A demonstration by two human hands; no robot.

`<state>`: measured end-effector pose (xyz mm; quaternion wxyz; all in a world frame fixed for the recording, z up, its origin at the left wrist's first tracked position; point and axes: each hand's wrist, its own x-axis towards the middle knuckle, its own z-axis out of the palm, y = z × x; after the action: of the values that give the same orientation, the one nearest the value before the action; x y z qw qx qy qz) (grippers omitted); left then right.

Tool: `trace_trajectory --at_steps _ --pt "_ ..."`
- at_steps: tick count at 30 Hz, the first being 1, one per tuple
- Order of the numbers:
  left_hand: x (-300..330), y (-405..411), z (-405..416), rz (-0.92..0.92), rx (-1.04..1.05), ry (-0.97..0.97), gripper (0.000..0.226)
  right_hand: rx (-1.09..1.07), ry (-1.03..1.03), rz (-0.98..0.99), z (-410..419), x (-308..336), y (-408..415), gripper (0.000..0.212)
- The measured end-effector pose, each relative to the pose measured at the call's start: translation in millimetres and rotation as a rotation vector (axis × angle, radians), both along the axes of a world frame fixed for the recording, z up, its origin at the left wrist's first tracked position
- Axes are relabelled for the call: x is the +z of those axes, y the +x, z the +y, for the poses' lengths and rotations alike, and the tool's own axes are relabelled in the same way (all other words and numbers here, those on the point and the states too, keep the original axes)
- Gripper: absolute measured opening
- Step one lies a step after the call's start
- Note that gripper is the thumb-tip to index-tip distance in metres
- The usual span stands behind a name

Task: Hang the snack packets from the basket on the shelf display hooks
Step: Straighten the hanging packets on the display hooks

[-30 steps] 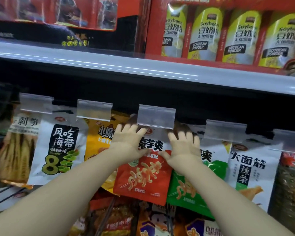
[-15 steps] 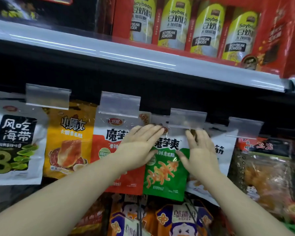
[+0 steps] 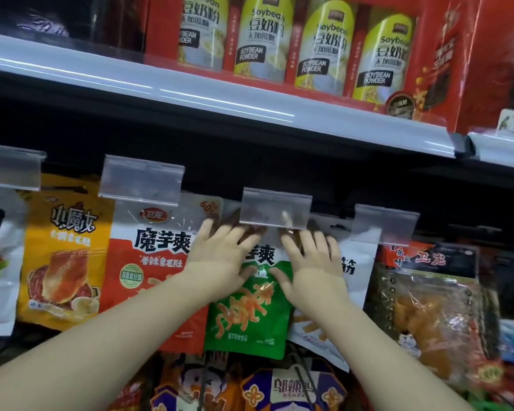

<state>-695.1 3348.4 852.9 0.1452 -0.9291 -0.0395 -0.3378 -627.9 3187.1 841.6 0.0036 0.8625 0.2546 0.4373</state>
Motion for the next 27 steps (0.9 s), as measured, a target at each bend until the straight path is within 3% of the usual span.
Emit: trace_trajectory --at_steps 5,10,14,21,27 --pt "-25 -5 -9 -0.195 -0.292 0.089 0.034 0.049 0.208 -0.159 -54 -22 2 0.048" --pt "-8 7 -57 -0.083 -0.404 0.1 0.049 -0.117 0.2 -0.104 -86 -19 15 0.066" --pt "11 29 -84 -0.032 -0.307 0.11 0.066 -0.145 0.123 -0.163 -92 -13 30 0.067" --pt "23 55 -94 0.074 -0.166 0.086 0.065 -0.205 0.024 -0.07 -91 -10 47 0.058" --pt "24 62 -90 0.108 -0.148 0.073 0.069 -0.189 -0.022 -0.172 -90 -7 58 0.058"
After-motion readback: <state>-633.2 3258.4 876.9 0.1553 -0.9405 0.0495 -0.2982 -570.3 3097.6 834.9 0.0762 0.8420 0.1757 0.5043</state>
